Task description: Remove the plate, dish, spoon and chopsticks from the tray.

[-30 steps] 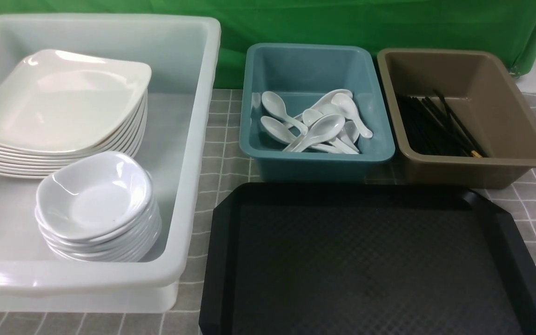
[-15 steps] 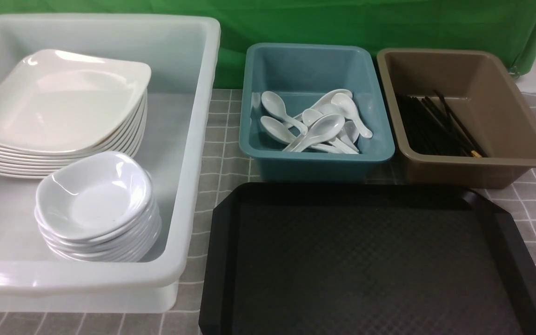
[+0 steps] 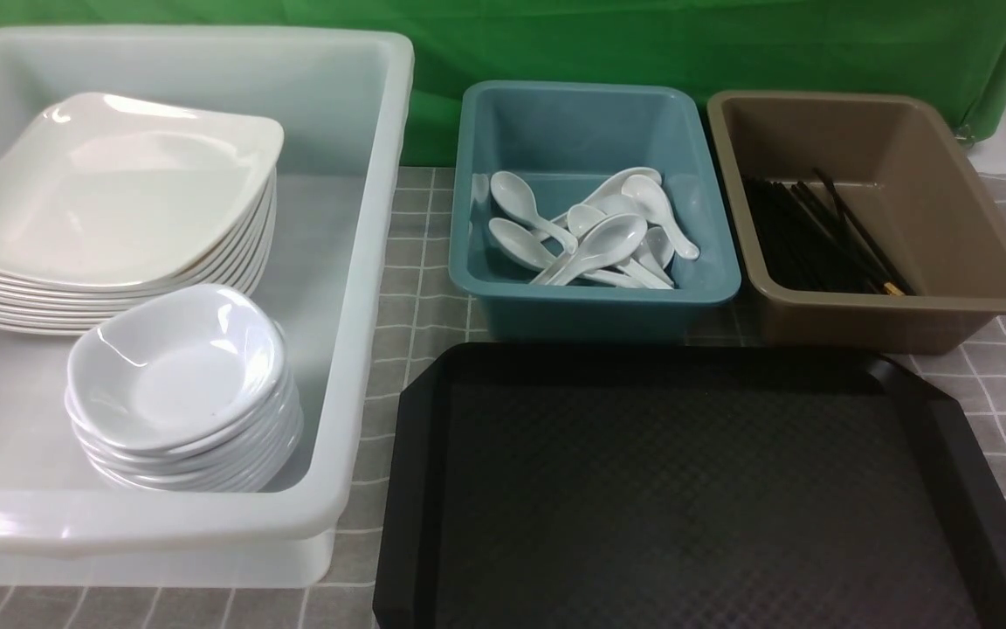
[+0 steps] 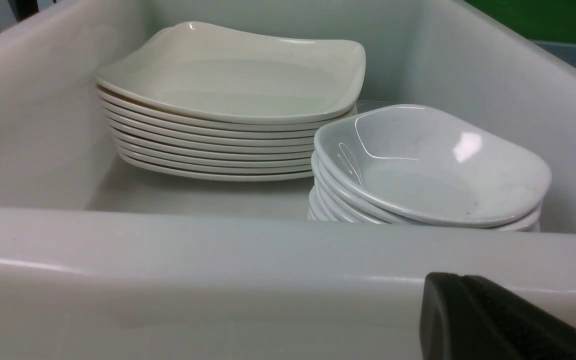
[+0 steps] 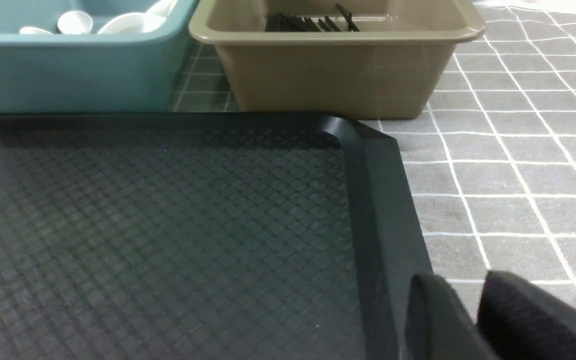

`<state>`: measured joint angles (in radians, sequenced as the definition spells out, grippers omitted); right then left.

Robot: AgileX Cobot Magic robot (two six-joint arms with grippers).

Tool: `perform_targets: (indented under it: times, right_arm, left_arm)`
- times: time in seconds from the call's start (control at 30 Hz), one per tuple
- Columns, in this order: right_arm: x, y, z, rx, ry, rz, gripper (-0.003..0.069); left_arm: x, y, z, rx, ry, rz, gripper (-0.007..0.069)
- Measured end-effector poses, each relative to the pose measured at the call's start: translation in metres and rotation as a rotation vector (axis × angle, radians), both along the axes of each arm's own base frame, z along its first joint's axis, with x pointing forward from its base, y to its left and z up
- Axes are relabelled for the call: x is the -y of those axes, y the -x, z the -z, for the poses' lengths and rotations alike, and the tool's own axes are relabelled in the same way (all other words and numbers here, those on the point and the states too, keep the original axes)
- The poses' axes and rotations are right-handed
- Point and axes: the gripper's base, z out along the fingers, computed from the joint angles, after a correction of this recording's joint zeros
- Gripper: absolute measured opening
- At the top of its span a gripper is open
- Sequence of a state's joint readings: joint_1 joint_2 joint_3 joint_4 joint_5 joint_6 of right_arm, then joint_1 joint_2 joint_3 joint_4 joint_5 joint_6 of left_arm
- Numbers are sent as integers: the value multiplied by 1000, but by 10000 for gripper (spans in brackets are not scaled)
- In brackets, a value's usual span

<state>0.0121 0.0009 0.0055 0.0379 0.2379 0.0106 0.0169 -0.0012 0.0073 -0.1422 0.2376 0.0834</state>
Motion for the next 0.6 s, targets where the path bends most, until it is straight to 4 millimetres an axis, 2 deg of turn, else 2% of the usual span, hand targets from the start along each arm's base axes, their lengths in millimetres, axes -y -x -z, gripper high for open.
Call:
perform_targets:
  times: [0.6]
  right_arm:
    - [0, 0, 0, 0, 0, 0, 235]
  left_arm:
    - [0, 0, 0, 0, -14, 2, 10]
